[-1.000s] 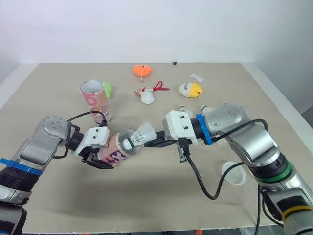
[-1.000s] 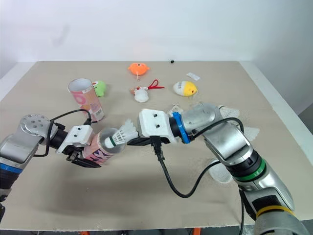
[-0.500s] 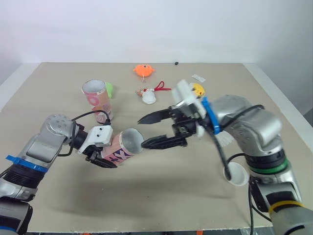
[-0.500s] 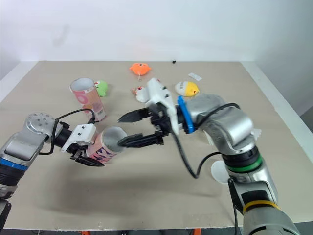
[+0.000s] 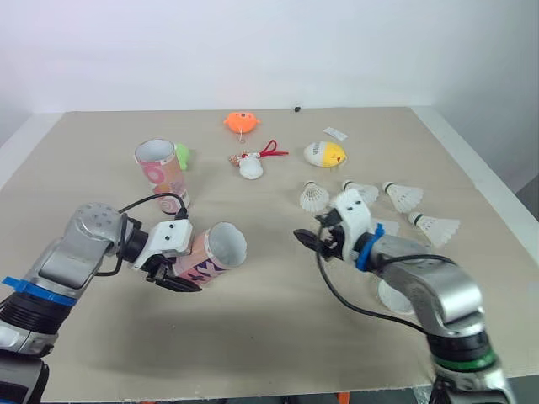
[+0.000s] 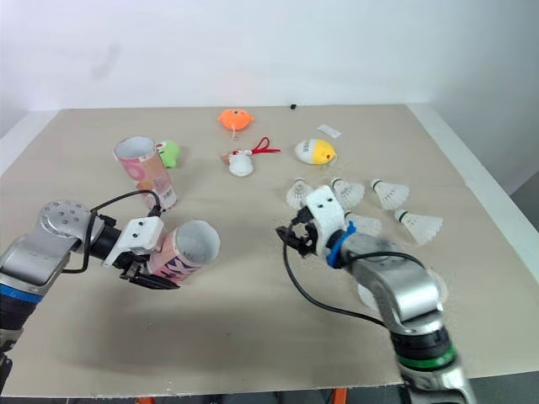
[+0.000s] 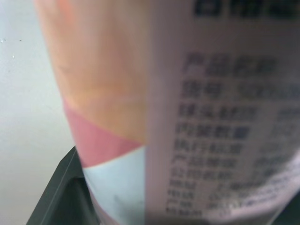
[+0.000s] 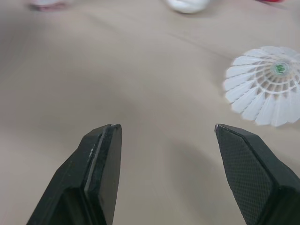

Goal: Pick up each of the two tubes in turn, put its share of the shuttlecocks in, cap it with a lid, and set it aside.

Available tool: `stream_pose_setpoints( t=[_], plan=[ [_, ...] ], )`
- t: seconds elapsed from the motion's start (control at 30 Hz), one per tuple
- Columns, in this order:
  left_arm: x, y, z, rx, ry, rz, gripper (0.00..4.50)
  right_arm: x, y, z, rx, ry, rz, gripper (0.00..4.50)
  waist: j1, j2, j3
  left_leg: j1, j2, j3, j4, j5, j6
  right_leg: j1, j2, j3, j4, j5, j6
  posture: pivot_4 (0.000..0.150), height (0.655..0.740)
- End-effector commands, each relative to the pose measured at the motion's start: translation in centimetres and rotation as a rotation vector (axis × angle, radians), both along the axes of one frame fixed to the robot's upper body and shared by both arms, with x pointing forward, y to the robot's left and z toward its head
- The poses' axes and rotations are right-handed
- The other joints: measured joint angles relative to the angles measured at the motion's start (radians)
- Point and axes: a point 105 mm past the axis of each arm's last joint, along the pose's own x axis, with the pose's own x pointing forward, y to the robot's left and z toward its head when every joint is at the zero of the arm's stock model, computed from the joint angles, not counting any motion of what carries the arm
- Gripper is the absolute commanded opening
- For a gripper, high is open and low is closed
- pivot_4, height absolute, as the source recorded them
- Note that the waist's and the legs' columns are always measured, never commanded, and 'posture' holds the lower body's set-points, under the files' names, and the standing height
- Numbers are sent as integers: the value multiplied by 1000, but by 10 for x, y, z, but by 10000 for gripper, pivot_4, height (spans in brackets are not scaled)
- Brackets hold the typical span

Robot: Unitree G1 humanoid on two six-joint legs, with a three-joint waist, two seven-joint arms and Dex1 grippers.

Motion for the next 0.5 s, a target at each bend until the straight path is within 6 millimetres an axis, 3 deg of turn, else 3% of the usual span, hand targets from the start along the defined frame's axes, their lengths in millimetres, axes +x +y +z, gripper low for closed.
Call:
stream_pose_setpoints(
  t=[0.03,0.3,0.5],
  plan=[
    [-7,-8,-8,3,38,-38,29919,18,-1,6,-14,-52,-81,34097,1,0,0,-1,0,0,0,0,0,0,0,0,0,0,0,1500,7400],
    [-8,-5,-10,3,38,-19,29919,45,-2,9,-67,-94,-151,34097,0,0,0,-1,-1,0,-1,-1,0,0,-1,0,-1,1,5,1500,7400],
    [-9,-6,-10,-9,43,-15,29919,65,13,18,-69,-131,-141,34097,-2,0,0,-1,0,0,-1,-1,1,0,0,0,-1,1,4,1500,7400]
  ],
)
